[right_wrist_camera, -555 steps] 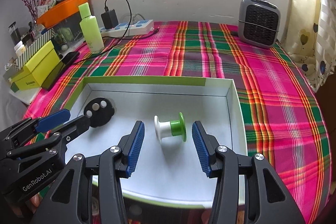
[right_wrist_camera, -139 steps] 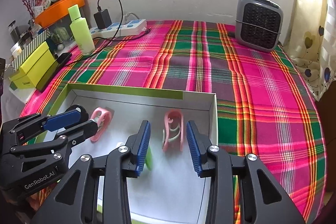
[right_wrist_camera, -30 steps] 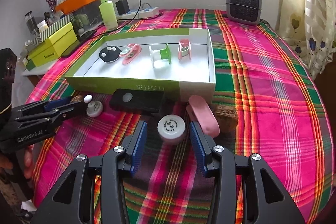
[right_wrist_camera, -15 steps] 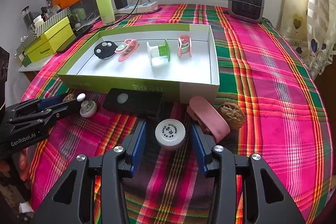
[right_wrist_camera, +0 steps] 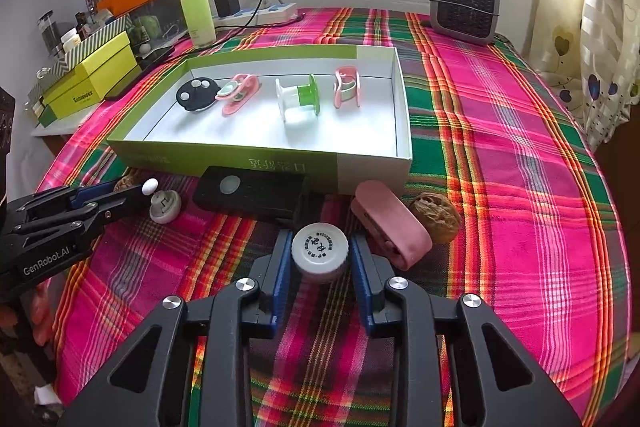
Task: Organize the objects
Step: 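Grasp the white labelled jar with the right gripper while the left grasps the walnut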
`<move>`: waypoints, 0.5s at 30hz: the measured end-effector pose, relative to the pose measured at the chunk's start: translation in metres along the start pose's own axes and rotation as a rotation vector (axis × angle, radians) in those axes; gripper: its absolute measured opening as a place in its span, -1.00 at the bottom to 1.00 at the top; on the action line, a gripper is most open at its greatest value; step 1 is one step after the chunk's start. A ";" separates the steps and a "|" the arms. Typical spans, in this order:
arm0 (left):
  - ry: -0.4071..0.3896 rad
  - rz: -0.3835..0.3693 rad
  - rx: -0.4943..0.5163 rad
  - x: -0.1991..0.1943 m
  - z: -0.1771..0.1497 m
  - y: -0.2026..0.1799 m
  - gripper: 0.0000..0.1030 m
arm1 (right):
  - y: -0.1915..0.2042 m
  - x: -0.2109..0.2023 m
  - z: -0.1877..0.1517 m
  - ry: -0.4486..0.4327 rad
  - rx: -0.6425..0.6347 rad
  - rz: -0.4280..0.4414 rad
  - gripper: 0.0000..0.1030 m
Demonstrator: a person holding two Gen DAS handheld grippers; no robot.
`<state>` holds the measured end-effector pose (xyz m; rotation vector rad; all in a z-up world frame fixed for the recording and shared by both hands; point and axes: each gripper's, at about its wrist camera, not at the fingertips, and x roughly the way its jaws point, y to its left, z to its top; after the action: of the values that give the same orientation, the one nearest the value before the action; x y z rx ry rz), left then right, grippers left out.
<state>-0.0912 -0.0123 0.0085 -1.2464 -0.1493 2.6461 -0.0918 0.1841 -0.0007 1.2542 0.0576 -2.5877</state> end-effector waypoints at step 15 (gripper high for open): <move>-0.006 -0.001 0.003 -0.003 0.000 0.001 -0.45 | 0.000 -0.003 0.000 -0.016 0.012 0.021 -0.44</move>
<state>-0.0896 -0.0134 0.0105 -1.2377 -0.1465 2.6486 -0.0901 0.1851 0.0018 1.2313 0.0259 -2.5833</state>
